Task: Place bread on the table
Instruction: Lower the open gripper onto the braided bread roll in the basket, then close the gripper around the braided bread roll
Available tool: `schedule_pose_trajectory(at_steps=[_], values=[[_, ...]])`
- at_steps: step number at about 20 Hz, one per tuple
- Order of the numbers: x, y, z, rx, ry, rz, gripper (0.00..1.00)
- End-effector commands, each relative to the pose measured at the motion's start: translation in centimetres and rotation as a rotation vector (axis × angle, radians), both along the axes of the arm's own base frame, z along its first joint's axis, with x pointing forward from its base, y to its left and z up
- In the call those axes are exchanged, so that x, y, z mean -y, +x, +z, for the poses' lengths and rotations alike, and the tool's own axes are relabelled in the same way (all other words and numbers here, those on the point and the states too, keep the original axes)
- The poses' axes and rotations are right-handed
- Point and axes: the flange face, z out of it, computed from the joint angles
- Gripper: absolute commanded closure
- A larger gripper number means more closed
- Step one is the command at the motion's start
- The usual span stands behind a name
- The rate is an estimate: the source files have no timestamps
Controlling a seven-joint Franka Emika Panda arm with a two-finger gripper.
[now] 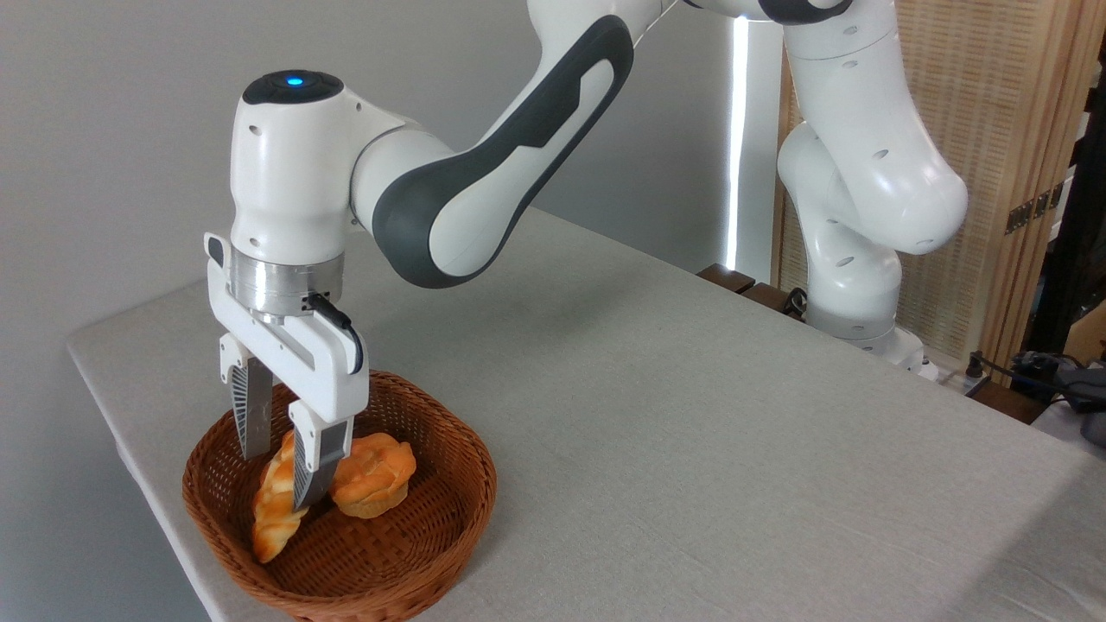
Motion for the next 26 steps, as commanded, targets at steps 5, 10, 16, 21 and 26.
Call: schedule_pose_trajectory(at_steps=[5, 10, 16, 21, 26], values=[[1.8, -0.1, -1.6, -0.017, 0.002, -0.031, 0.0], [1.6, 0.0, -1.8, -0.01, 0.052, -0.057, 0.57], [1.5, 0.0, -1.5, -0.004, 0.055, -0.063, 0.62], [1.5, -0.1, -1.1, 0.001, 0.054, -0.065, 0.62], [1.2, -0.3, 1.1, 0.031, 0.038, -0.048, 0.59]])
